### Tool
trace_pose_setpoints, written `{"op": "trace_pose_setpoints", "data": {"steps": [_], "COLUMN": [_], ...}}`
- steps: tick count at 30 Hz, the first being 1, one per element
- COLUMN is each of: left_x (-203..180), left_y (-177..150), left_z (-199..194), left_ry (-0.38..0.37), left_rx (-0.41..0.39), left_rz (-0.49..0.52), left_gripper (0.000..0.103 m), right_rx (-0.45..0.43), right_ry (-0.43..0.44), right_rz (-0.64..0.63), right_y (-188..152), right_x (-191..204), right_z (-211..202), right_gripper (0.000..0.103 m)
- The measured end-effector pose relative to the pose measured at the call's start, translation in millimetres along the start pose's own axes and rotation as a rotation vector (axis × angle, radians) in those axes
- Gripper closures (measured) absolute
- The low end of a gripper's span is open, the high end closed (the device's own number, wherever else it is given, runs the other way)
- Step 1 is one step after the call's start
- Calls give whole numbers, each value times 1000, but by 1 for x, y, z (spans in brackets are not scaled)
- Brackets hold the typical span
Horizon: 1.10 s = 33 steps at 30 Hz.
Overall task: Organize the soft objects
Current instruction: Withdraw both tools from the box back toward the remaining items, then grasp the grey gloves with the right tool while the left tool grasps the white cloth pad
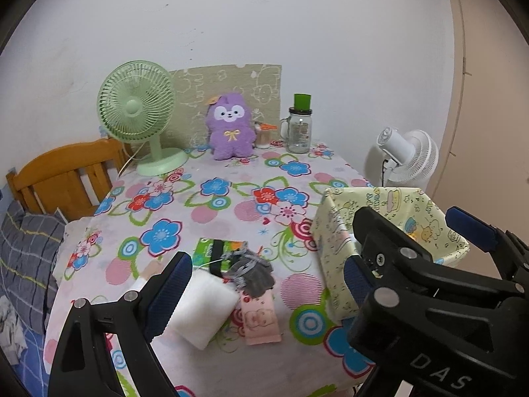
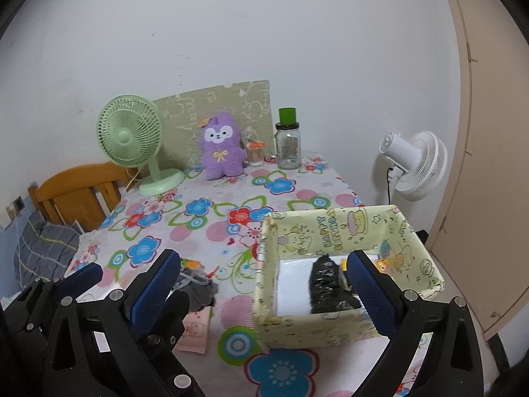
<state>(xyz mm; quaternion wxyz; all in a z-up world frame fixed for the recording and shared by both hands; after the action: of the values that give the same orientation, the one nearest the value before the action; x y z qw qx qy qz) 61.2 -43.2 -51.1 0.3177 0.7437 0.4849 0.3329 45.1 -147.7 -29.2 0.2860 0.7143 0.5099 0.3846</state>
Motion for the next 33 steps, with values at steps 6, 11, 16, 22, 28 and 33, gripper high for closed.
{"op": "trace_pose_setpoints", "data": {"steps": [6, 11, 16, 22, 28, 33], "left_x": [13, 22, 31, 39, 46, 49], "left_y": [-9, -19, -31, -45, -58, -68], "left_z": [-4, -3, 2, 10, 19, 29], "left_ry": [38, 53, 74, 105, 79, 46], "left_rx": [-9, -14, -10, 13, 27, 36], "left_rz": [7, 13, 12, 17, 12, 9], "left_gripper": [9, 9, 9, 9, 9, 9], "right_rx": [3, 14, 38, 55, 121, 123], "right_ry": [23, 42, 57, 84, 121, 114], "right_rz": [-19, -38, -63, -93, -34, -51], "right_y": [-11, -21, -34, -50, -65, -77], "right_x": [16, 29, 41, 54, 57, 62], "right_z": [-1, 3, 10, 19, 36, 44], "right_gripper": [1, 1, 1, 1, 1, 1]}}
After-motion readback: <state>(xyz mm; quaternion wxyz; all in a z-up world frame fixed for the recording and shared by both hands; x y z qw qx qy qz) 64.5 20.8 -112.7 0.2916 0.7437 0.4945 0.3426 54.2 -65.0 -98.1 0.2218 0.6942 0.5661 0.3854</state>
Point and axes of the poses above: each gripper's, at about its wrist camera, not at the fingertips, and z roughly the way its jaws point, x to its left, y to its top, the point moved 1 cm from there along z, roughly the way its jaws point, and after that the axes turned 14 degrees about z, right-handed, at the moved point
